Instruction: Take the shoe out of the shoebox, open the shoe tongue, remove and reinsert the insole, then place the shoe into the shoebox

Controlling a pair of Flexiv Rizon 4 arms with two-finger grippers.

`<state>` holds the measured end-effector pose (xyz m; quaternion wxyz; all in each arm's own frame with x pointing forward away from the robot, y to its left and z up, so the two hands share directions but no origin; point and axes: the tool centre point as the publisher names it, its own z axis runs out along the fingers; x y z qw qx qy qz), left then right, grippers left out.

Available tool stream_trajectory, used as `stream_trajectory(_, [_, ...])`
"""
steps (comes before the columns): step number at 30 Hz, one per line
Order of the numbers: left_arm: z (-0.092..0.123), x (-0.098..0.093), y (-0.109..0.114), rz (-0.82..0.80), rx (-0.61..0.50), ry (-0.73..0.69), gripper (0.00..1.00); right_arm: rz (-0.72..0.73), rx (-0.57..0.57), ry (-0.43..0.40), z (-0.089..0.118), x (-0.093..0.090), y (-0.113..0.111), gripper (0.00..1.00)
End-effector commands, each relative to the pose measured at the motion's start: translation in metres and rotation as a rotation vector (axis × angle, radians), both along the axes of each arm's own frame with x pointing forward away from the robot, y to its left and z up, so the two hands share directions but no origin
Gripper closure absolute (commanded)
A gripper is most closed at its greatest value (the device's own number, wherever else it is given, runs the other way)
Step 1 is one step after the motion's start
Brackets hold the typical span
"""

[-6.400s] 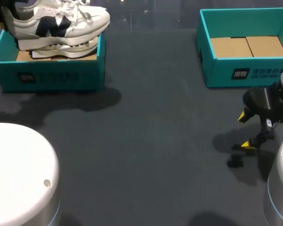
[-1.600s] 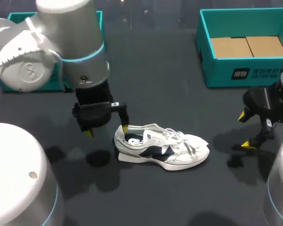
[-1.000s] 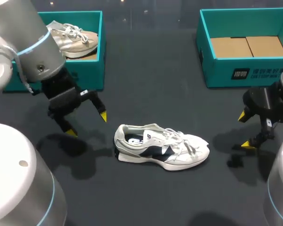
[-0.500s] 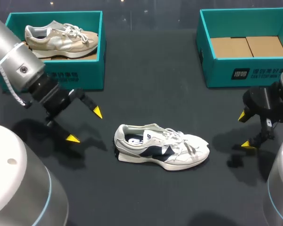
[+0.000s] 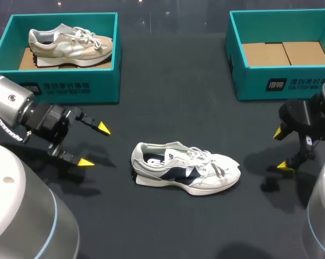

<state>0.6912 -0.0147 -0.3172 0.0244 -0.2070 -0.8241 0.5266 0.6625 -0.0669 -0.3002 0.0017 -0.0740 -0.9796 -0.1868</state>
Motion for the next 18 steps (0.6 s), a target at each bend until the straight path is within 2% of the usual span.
stream_trajectory(1, [-0.017,-0.011,0.002,0.113,-0.031,0.0,0.0,-0.002,-0.003,-0.003,0.0,-0.002,0.0,0.0])
stream_trajectory(9, [-0.042,-0.003,0.02,0.247,-0.094,0.134,0.0,-0.002,-0.003,-0.003,0.0,-0.002,0.0,0.0])
stream_trajectory(18, [-0.043,-0.001,0.021,0.242,-0.097,0.144,0.0,-0.002,-0.003,-0.003,0.0,-0.002,0.0,0.0])
